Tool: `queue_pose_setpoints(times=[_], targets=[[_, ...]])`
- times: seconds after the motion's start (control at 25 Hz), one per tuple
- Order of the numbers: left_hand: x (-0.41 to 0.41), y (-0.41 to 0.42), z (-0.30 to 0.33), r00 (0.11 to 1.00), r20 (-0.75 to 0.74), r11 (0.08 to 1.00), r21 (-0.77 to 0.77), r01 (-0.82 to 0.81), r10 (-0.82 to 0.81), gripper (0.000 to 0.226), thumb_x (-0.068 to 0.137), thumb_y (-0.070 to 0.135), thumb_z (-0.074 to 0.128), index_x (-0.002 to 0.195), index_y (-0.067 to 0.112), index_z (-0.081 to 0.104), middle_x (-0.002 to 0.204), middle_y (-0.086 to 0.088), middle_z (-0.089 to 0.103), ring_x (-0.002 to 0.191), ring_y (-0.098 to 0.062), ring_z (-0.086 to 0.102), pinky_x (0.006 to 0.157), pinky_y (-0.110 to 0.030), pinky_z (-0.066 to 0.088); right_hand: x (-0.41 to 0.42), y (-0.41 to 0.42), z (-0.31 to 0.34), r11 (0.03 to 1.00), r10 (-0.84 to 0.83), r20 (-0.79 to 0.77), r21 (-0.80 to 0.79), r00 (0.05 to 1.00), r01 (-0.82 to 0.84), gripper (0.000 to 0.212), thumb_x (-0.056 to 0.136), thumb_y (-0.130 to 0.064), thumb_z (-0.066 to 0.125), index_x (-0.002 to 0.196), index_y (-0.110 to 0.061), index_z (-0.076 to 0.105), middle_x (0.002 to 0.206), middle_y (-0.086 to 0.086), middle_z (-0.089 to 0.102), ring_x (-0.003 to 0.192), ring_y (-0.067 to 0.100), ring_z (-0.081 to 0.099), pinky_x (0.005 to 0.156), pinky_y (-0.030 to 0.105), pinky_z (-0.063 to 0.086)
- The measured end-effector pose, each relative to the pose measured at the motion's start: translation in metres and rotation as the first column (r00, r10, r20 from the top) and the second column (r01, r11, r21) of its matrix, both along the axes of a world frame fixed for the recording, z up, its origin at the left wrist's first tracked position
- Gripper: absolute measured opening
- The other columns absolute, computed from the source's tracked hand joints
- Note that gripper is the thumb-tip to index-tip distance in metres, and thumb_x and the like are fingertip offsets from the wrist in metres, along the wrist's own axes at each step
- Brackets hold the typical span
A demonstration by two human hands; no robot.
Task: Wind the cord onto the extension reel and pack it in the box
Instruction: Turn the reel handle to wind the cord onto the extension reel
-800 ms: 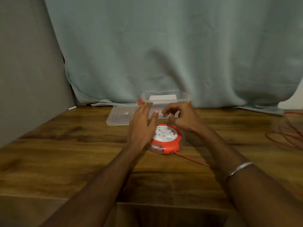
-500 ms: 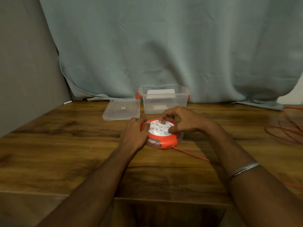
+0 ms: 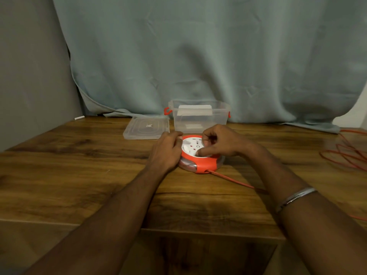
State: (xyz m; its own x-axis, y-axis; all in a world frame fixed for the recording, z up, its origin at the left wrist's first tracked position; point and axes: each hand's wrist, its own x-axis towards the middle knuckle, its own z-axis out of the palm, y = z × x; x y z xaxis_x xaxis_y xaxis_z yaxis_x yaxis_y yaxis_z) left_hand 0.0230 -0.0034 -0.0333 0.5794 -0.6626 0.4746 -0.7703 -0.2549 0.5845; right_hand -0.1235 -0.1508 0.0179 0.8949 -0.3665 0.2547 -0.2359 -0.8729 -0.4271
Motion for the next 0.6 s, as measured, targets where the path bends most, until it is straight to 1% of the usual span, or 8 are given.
queue_pose_setpoints(times=[0.12, 0.24, 0.28, 0.36, 0.4, 0.44, 0.52, 0.6], targets=[[0.004, -0.003, 0.000, 0.999, -0.015, 0.999, -0.013, 0.031, -0.031, 0.038, 0.105, 0.032, 0.040, 0.136, 0.020, 0.058, 0.129, -0.012, 0.061, 0.114, -0.024, 0.058, 0.096, -0.034, 0.046, 0.006, 0.006, -0.003, 0.993, -0.070, -0.003, -0.096, 0.998, 0.069, 0.046, 0.069, -0.057, 0.082, 0.060, -0.018, 0.059, 0.056, -0.008, 0.057, 0.058, 0.006, 0.052, 0.057, 0.034, 0.040], [0.006, -0.006, -0.002, 0.998, -0.009, 0.997, -0.026, 0.069, -0.069, 0.038, 0.105, 0.028, 0.039, 0.135, 0.016, 0.059, 0.131, -0.013, 0.061, 0.117, -0.024, 0.056, 0.094, -0.028, 0.040, 0.010, 0.013, -0.008, 0.984, -0.096, 0.044, -0.147, 0.994, 0.102, 0.061, 0.075, -0.063, 0.075, 0.057, -0.006, 0.061, 0.051, 0.005, 0.059, 0.049, 0.010, 0.051, 0.054, 0.035, 0.039], [0.007, -0.006, -0.002, 0.997, -0.012, 0.997, -0.028, 0.078, -0.078, 0.038, 0.106, 0.027, 0.039, 0.136, 0.016, 0.059, 0.131, -0.013, 0.061, 0.118, -0.024, 0.056, 0.094, -0.028, 0.039, 0.011, 0.015, -0.008, 0.982, -0.084, 0.066, -0.164, 0.994, 0.094, 0.060, 0.077, -0.060, 0.075, 0.057, -0.006, 0.062, 0.051, 0.007, 0.059, 0.049, 0.011, 0.051, 0.054, 0.036, 0.040], [0.006, -0.005, -0.001, 0.995, -0.038, 0.995, -0.034, 0.089, -0.090, 0.038, 0.106, 0.026, 0.039, 0.136, 0.015, 0.059, 0.133, -0.013, 0.060, 0.120, -0.024, 0.056, 0.096, -0.029, 0.040, 0.011, 0.019, -0.005, 0.984, -0.022, 0.109, -0.175, 0.994, 0.041, 0.039, 0.079, -0.046, 0.077, 0.065, -0.012, 0.068, 0.058, -0.001, 0.064, 0.054, 0.010, 0.055, 0.057, 0.037, 0.045], [0.006, -0.004, 0.000, 0.994, -0.055, 0.995, -0.044, 0.093, -0.095, 0.038, 0.106, 0.025, 0.039, 0.136, 0.014, 0.059, 0.135, -0.014, 0.060, 0.122, -0.024, 0.055, 0.098, -0.030, 0.041, 0.010, 0.019, -0.003, 0.989, 0.017, 0.124, -0.149, 0.992, 0.002, 0.019, 0.078, -0.035, 0.077, 0.074, -0.017, 0.072, 0.067, -0.005, 0.068, 0.059, 0.008, 0.057, 0.059, 0.036, 0.047], [0.005, -0.003, 0.000, 0.992, -0.068, 0.994, -0.053, 0.099, -0.103, 0.038, 0.106, 0.024, 0.039, 0.137, 0.014, 0.059, 0.136, -0.014, 0.059, 0.123, -0.025, 0.055, 0.100, -0.032, 0.041, 0.008, 0.016, -0.001, 0.993, 0.051, 0.126, -0.115, 0.991, -0.036, 0.009, 0.076, -0.024, 0.075, 0.084, -0.022, 0.074, 0.076, -0.009, 0.069, 0.063, 0.007, 0.058, 0.059, 0.033, 0.046], [0.004, -0.002, 0.000, 0.989, -0.086, 0.992, -0.057, 0.112, -0.116, 0.038, 0.106, 0.024, 0.039, 0.137, 0.014, 0.058, 0.137, -0.013, 0.058, 0.124, -0.025, 0.054, 0.102, -0.034, 0.042, 0.001, 0.008, 0.001, 0.996, 0.072, 0.086, -0.063, 0.994, -0.066, 0.034, 0.071, -0.010, 0.072, 0.098, -0.029, 0.074, 0.082, -0.011, 0.067, 0.064, 0.009, 0.055, 0.057, 0.028, 0.043], [0.004, -0.003, 0.001, 0.988, -0.093, 0.992, -0.048, 0.119, -0.123, 0.039, 0.106, 0.025, 0.039, 0.139, 0.015, 0.057, 0.139, -0.013, 0.057, 0.125, -0.024, 0.053, 0.103, -0.034, 0.043, -0.005, -0.003, 0.003, 0.996, 0.070, 0.033, -0.054, 0.997, -0.068, 0.045, 0.071, -0.005, 0.075, 0.105, -0.035, 0.073, 0.083, -0.004, 0.067, 0.065, 0.015, 0.055, 0.055, 0.027, 0.042]])
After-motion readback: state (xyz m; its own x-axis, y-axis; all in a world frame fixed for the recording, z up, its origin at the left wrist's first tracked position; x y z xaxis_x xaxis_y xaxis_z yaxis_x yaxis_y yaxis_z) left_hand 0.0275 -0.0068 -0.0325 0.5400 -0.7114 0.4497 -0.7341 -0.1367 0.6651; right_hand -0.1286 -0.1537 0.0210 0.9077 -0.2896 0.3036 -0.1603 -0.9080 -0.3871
